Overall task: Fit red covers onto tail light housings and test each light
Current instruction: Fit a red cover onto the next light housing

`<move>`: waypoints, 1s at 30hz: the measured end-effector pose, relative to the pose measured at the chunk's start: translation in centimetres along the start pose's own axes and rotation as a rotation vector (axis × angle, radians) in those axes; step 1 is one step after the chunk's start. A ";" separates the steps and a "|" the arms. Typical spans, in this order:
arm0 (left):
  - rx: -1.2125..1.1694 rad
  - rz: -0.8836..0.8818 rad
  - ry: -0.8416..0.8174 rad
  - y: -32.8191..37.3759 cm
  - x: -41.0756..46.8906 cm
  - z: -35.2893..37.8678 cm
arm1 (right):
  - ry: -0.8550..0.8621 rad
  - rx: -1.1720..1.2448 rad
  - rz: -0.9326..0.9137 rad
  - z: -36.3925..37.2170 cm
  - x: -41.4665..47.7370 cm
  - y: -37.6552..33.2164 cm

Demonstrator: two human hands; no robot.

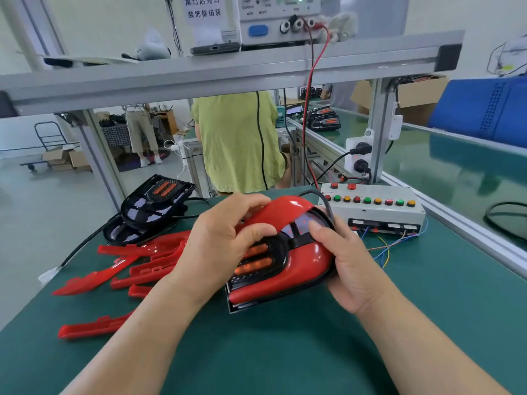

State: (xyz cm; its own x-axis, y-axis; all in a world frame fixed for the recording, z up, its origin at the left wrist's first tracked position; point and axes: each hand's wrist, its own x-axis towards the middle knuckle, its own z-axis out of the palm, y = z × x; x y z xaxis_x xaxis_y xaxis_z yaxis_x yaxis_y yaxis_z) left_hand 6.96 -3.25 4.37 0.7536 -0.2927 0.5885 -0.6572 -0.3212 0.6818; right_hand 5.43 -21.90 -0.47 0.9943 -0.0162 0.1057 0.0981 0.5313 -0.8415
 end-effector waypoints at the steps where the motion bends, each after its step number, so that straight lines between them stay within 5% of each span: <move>1: 0.051 0.033 -0.007 0.1 -0.1 0.1 | 0.002 0.012 0.011 -0.1 0.0 0.0; 4: 0.317 0.194 -0.038 0.2 0.0 0.1 | -0.030 0.016 0.037 -0.3 -0.1 -0.1; 16: 0.281 0.200 -0.053 -0.7 -0.7 1.1 | -0.086 0.023 0.098 -0.1 -0.5 -0.5; 30: 0.254 0.166 -0.063 -2.3 -0.4 0.2 | 0.045 0.057 0.064 -0.6 0.1 -0.2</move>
State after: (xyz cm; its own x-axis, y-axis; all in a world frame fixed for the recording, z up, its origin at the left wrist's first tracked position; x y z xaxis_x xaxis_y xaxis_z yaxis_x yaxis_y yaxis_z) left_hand 8.15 -2.51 2.48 0.6390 -0.4125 0.6493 -0.7587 -0.4772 0.4436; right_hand 5.52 -22.52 -0.64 0.9995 -0.0175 0.0275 0.0326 0.5801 -0.8139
